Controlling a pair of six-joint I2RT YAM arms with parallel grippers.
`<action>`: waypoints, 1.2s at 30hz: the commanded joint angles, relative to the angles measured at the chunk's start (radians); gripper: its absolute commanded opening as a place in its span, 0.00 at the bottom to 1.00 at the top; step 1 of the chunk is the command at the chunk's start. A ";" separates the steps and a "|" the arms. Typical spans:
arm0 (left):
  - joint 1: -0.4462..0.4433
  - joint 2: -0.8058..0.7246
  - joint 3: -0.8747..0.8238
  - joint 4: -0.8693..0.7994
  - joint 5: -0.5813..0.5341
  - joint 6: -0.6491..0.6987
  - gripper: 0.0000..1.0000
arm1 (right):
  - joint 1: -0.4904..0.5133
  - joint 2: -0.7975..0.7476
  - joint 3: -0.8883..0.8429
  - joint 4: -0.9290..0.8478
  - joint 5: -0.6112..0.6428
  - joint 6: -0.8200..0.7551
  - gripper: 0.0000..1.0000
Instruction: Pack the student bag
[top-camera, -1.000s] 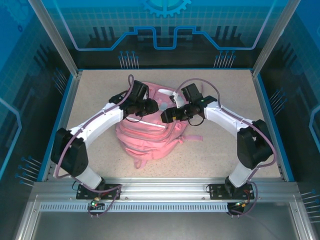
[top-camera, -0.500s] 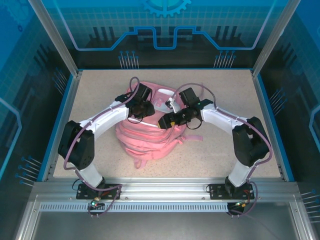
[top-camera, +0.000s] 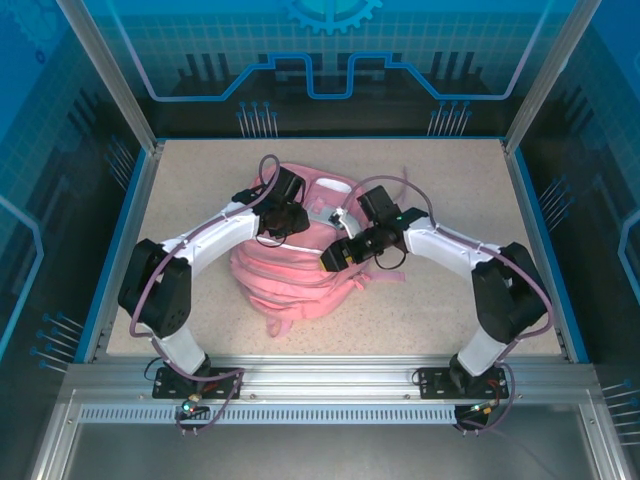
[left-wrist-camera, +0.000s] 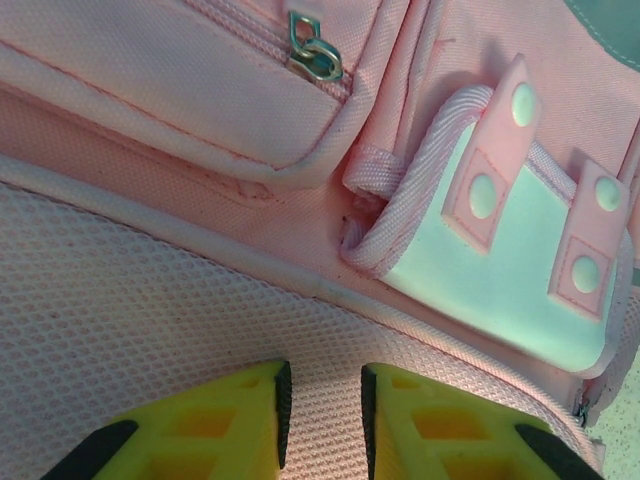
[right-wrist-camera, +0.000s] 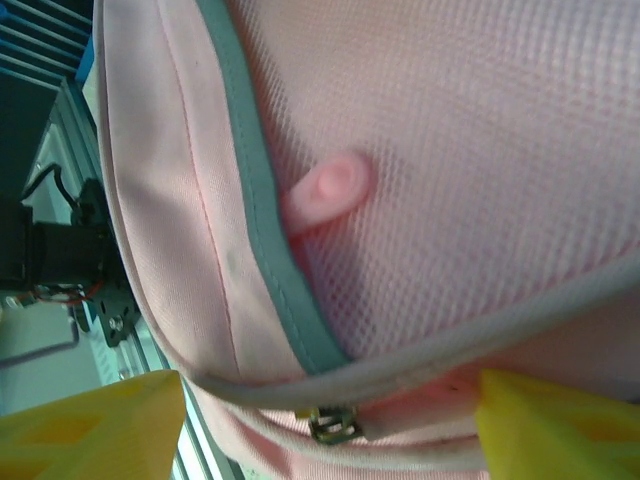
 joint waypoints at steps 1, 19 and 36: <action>0.000 0.021 0.006 -0.020 -0.019 -0.004 0.28 | 0.024 -0.050 -0.027 -0.026 -0.007 -0.004 0.69; 0.000 0.031 0.025 -0.029 -0.002 -0.004 0.27 | 0.088 -0.012 0.010 -0.037 0.214 -0.034 0.37; 0.000 0.070 0.012 -0.021 -0.005 -0.045 0.23 | 0.193 -0.102 -0.020 -0.073 0.269 -0.091 0.04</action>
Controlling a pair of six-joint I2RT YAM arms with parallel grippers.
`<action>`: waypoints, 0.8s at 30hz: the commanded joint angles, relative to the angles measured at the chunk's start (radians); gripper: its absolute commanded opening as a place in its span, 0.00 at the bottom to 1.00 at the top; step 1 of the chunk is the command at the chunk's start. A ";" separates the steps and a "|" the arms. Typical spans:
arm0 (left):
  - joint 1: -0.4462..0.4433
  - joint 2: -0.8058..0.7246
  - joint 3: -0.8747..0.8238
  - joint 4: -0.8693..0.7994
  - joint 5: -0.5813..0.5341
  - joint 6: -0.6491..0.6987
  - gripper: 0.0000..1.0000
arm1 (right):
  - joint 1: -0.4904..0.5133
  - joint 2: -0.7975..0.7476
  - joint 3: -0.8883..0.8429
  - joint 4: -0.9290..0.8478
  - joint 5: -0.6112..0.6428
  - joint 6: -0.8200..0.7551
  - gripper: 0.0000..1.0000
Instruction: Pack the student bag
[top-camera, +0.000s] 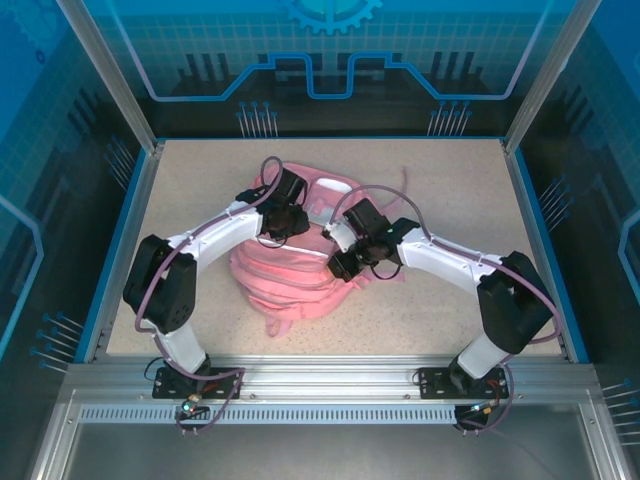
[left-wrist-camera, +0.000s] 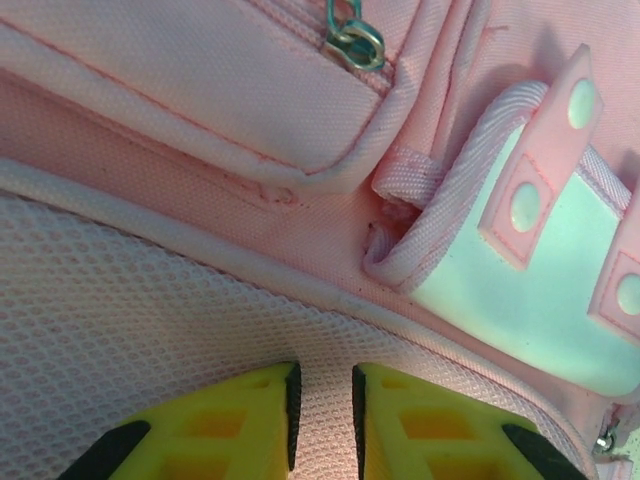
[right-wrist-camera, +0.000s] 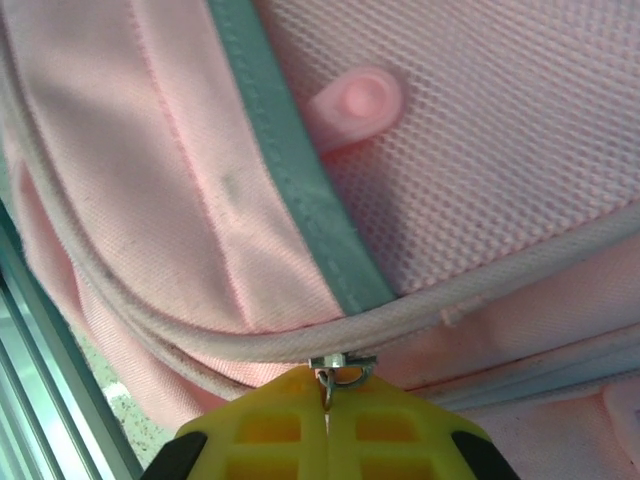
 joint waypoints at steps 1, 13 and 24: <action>-0.001 0.037 -0.001 -0.005 0.003 -0.037 0.23 | 0.067 -0.051 -0.005 -0.023 -0.040 -0.020 0.04; -0.001 -0.027 -0.021 0.046 0.039 -0.085 0.25 | 0.044 -0.154 -0.084 0.062 -0.047 0.192 0.34; -0.072 -0.323 -0.083 -0.076 0.013 -0.055 0.52 | -0.207 -0.355 -0.246 0.161 -0.096 0.558 0.78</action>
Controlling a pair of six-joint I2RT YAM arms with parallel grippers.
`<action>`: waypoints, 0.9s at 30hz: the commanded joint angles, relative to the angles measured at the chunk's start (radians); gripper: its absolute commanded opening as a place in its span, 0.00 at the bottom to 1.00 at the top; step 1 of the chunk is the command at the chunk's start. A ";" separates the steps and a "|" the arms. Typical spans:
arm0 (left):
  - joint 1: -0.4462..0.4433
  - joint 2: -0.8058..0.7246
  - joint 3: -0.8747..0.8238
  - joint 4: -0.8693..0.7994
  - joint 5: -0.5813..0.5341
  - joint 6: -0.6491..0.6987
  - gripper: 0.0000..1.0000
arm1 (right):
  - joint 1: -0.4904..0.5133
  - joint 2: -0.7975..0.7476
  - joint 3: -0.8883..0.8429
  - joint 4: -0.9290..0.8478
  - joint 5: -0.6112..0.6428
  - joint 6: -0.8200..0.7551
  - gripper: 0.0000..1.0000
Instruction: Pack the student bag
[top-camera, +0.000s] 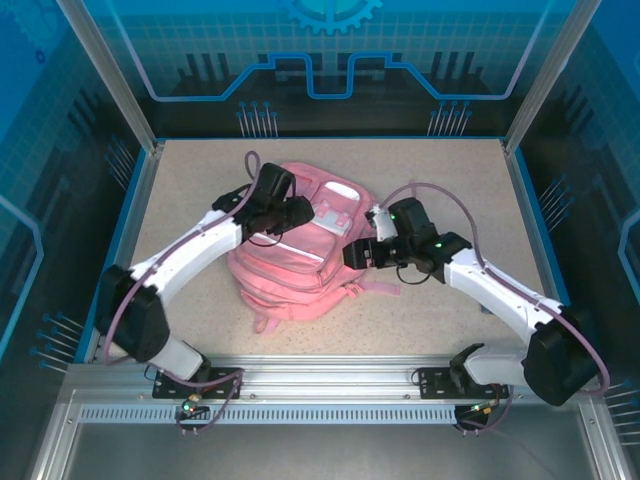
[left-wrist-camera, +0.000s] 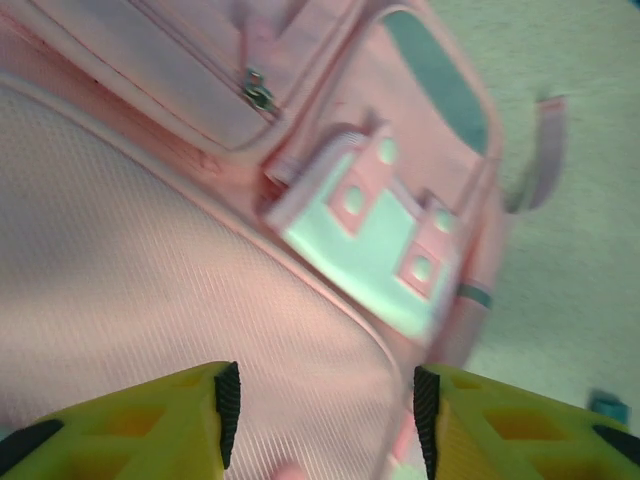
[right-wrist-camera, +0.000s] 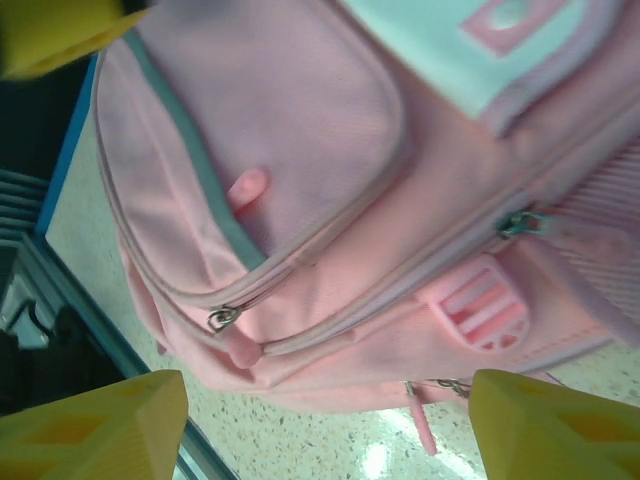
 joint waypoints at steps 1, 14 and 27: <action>-0.057 -0.088 -0.052 -0.092 -0.051 0.001 0.52 | -0.036 -0.016 -0.032 0.037 -0.050 0.159 0.79; -0.468 -0.090 -0.044 -0.356 -0.450 -0.213 0.54 | -0.067 0.007 -0.055 0.058 -0.022 0.282 1.00; -0.505 0.063 -0.087 -0.161 -0.376 -0.263 0.40 | -0.100 -0.017 -0.077 0.026 -0.004 0.293 1.00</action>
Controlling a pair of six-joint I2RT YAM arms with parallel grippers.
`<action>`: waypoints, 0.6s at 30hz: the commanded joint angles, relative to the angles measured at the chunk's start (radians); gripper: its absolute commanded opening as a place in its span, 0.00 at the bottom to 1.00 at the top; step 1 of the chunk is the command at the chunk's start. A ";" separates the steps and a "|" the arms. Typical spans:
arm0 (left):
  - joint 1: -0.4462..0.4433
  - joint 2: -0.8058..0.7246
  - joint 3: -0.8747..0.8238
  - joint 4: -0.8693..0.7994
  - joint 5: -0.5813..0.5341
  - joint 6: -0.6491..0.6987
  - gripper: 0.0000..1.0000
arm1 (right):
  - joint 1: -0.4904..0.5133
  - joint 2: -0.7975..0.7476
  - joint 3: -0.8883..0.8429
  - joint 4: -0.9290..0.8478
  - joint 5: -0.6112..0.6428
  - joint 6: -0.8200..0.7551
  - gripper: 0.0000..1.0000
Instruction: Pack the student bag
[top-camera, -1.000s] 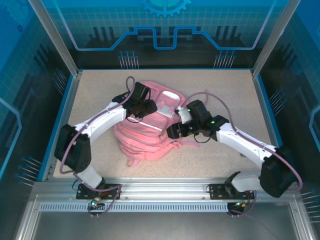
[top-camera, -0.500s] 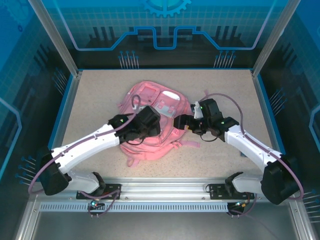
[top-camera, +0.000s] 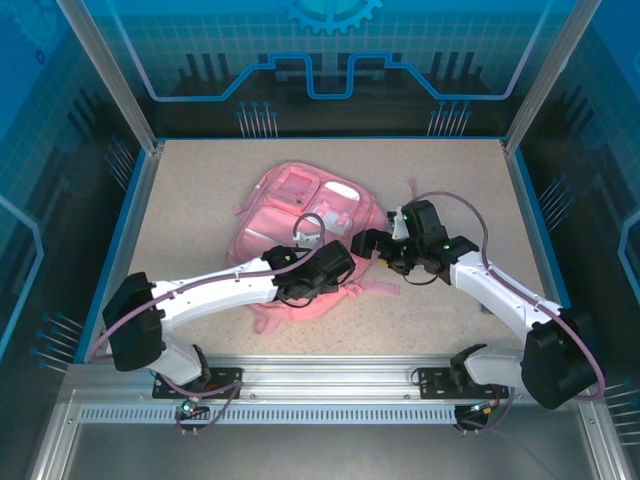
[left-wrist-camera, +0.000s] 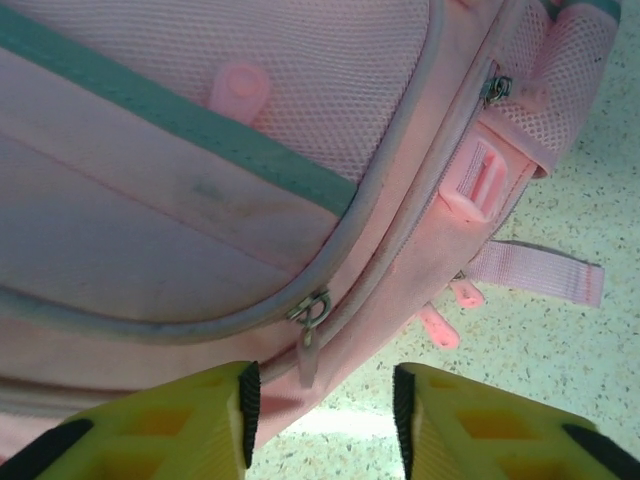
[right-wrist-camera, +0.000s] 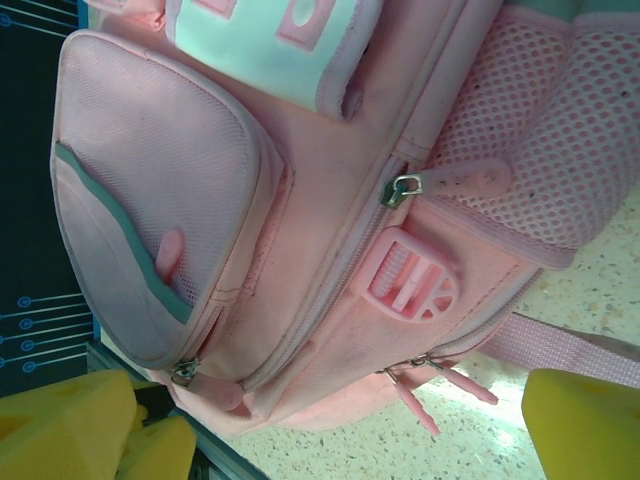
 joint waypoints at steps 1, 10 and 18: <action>-0.006 0.025 0.000 0.008 -0.007 -0.028 0.38 | -0.020 -0.017 -0.013 -0.010 0.007 0.010 1.00; -0.005 0.074 -0.017 0.006 -0.065 -0.031 0.30 | -0.025 -0.003 -0.013 -0.010 -0.001 0.015 1.00; -0.005 0.079 -0.019 -0.001 -0.111 -0.034 0.14 | -0.024 0.011 -0.011 0.005 -0.024 0.038 1.00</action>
